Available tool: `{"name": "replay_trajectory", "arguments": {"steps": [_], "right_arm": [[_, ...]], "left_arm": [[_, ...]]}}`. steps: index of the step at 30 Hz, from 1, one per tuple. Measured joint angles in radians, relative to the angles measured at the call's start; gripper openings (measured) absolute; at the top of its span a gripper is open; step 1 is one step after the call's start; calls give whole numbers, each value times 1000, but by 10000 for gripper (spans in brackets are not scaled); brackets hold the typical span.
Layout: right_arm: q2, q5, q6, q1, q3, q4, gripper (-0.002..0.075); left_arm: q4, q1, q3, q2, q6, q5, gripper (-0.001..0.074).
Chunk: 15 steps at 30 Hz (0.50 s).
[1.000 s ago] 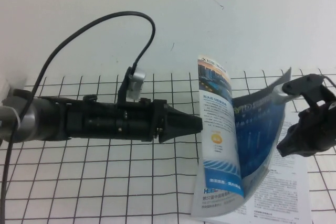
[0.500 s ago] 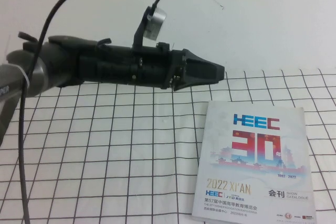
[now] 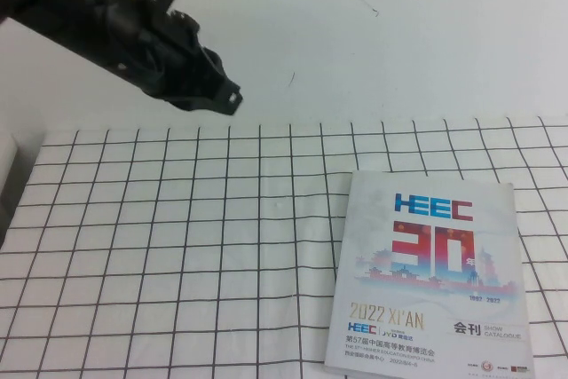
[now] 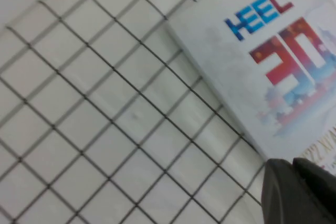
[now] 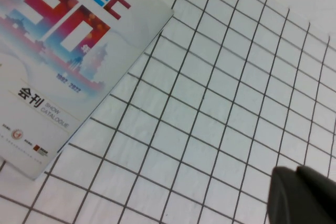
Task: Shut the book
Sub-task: 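Close the open booklet and leave it lying on the table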
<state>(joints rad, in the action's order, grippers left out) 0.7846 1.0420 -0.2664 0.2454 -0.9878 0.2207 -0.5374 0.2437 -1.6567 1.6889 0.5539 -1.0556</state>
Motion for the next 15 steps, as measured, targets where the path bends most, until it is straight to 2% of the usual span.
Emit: {"name": "replay_trajectory", "arguments": {"steps": [8,15], "right_arm": [[-216,-79,10,0,178,-25,-3],[-340,-234,10,0,338,-153,-3]], "left_arm": [[93,0,191,-363,-9,258,1],[99,0,561,-720,41,523,0]]}}
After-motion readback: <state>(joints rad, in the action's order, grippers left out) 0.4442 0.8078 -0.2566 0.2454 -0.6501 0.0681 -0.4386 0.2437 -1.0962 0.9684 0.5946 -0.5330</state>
